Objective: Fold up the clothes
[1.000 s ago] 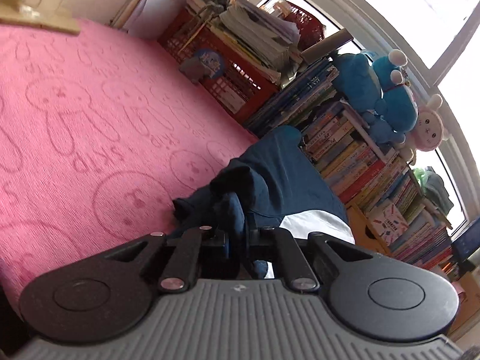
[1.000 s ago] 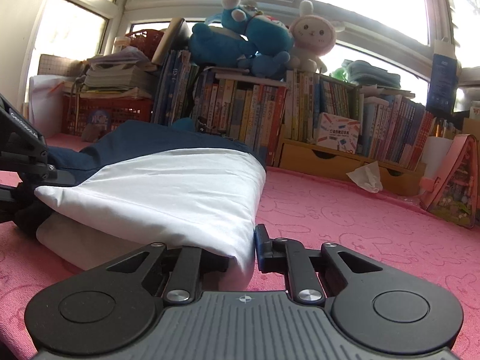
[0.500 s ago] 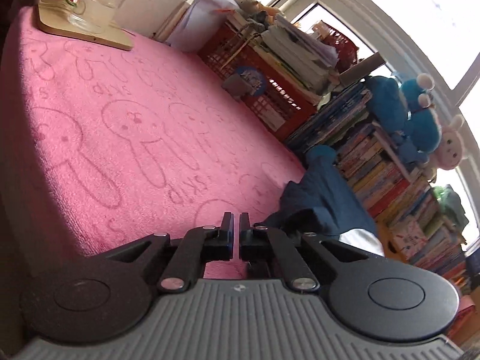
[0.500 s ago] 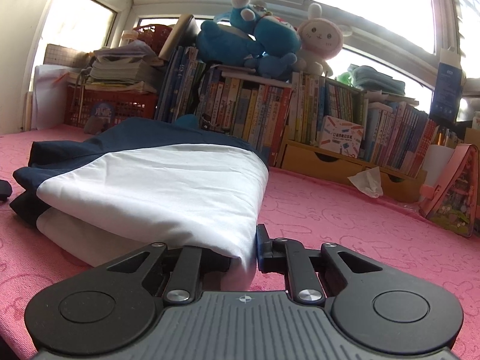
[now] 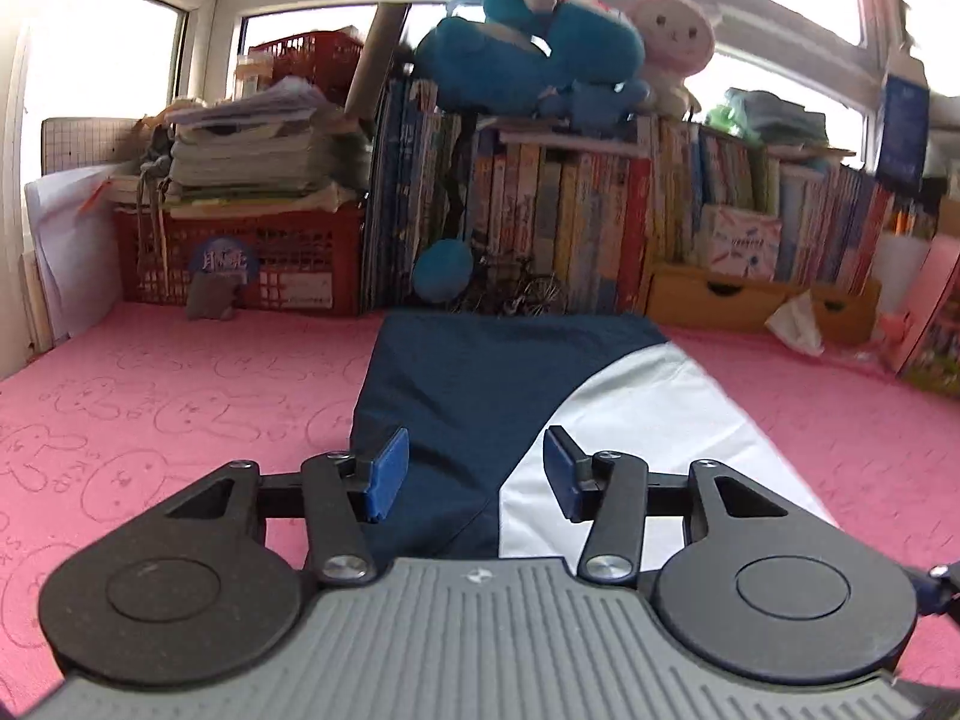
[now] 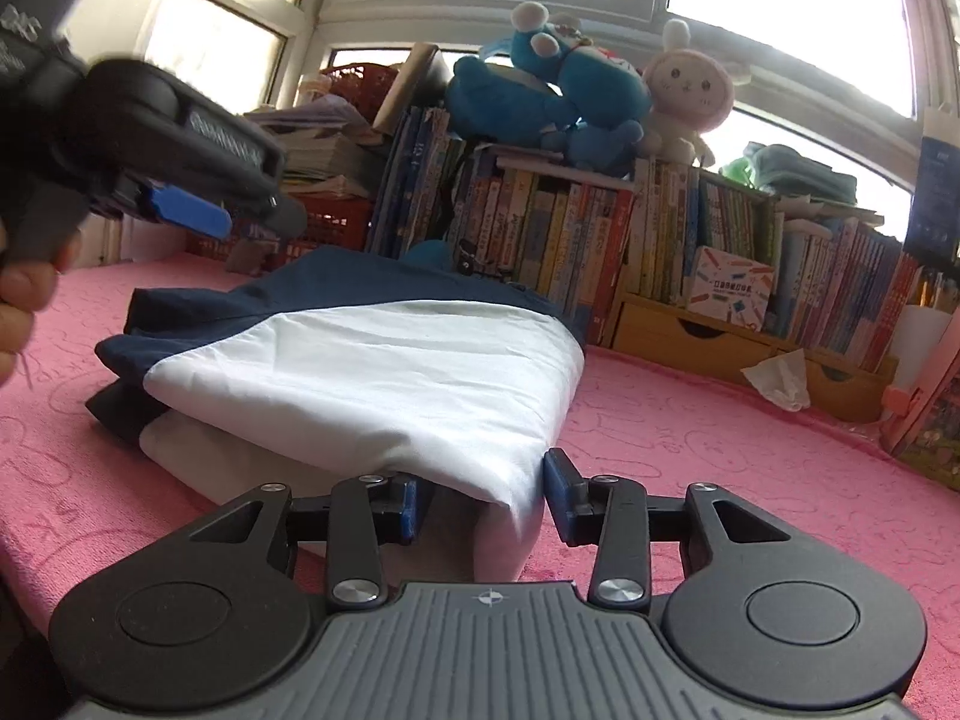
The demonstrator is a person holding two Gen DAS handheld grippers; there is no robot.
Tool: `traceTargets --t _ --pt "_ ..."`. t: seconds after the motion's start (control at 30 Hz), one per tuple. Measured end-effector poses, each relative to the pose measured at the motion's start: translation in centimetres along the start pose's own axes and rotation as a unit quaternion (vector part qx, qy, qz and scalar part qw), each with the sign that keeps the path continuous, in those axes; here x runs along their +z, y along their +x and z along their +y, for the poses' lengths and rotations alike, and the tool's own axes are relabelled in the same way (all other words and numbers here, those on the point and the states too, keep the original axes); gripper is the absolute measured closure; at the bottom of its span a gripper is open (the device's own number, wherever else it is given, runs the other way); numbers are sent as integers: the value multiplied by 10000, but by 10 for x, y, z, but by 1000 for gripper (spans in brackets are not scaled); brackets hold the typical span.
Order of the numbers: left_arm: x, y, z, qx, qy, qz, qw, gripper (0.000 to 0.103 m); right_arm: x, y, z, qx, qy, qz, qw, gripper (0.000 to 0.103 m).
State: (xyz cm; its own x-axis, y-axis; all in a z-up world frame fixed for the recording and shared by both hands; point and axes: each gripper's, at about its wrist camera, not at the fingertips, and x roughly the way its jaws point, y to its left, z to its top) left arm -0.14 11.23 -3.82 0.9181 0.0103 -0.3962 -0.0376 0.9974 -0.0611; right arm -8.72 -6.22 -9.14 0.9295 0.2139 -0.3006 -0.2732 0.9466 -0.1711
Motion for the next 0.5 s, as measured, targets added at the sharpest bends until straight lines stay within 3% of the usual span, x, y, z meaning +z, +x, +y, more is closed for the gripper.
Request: traceTargets --t 0.07,0.17,0.33,0.4,0.47,0.5 --pt "-17 10 8 215 -89 358 9991 54 0 -5 -11 289 161 61 9994 62" --pt "-35 3 23 375 -207 400 9983 52 -3 -10 -36 878 654 310 9935 59" --pt "-47 -9 49 236 -669 550 9960 47 1 -12 -88 1967 1663 752 9633 47" --pt "-47 -10 51 208 -690 552 9959 47 9 -12 -105 2154 1955 763 9537 44" --pt "-45 -11 51 211 -704 600 9955 47 21 -10 -117 2154 2103 648 9514 41" --pt "-42 -12 52 197 -751 631 9950 47 29 -8 -116 2081 1972 596 9562 40"
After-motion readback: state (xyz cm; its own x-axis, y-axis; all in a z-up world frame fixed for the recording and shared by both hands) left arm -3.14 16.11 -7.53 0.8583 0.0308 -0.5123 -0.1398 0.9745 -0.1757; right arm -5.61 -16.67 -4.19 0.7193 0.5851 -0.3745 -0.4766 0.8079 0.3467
